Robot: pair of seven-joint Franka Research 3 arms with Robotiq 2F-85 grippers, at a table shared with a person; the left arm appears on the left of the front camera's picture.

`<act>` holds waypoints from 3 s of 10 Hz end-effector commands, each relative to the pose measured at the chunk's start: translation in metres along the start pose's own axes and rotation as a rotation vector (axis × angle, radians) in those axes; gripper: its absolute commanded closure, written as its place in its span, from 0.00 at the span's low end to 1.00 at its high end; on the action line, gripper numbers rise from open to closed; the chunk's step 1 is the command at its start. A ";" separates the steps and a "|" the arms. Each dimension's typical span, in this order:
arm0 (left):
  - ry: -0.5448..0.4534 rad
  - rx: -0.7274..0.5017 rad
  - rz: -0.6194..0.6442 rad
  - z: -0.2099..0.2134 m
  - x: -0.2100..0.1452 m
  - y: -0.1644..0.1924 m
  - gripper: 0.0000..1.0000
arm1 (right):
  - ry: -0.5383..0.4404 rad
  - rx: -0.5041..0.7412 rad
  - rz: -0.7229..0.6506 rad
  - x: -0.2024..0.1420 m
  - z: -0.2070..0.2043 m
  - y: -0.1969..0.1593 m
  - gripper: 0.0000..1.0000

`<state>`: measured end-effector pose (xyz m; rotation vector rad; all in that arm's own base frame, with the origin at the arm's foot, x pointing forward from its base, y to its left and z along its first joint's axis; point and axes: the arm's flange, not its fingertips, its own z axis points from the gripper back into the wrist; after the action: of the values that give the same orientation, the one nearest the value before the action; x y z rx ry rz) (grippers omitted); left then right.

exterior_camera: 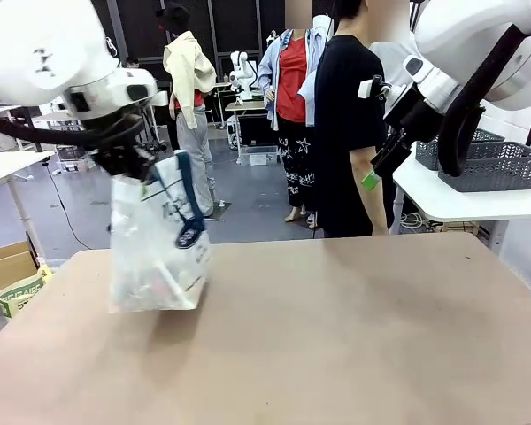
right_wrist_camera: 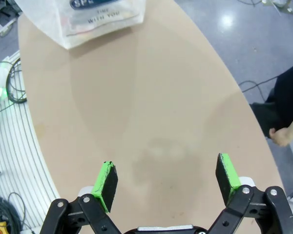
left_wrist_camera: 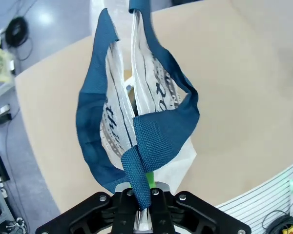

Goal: Transfer purchased items from the store into the shopping bag.
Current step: Move the Reusable shopping bag to the right side of the table.

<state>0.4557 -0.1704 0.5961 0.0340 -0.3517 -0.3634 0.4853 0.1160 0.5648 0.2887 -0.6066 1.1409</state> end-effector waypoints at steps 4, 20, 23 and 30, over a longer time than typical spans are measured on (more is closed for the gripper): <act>-0.106 0.241 0.069 -0.002 -0.068 0.101 1.00 | 0.020 0.006 -0.013 0.003 0.002 0.001 0.00; -0.097 0.266 0.278 -0.051 -0.125 0.143 1.00 | 0.020 0.006 -0.013 0.003 0.002 0.001 0.00; -0.092 0.268 0.252 -0.037 -0.119 0.141 0.43 | 0.020 0.006 -0.013 0.003 0.002 0.001 0.00; -0.090 0.246 0.185 0.011 -0.109 0.144 0.00 | 0.020 0.006 -0.013 0.003 0.002 0.001 0.00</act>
<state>0.4071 0.0007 0.5755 0.2563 -0.4963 -0.0990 0.4852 0.1162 0.5650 0.2893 -0.6063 1.1401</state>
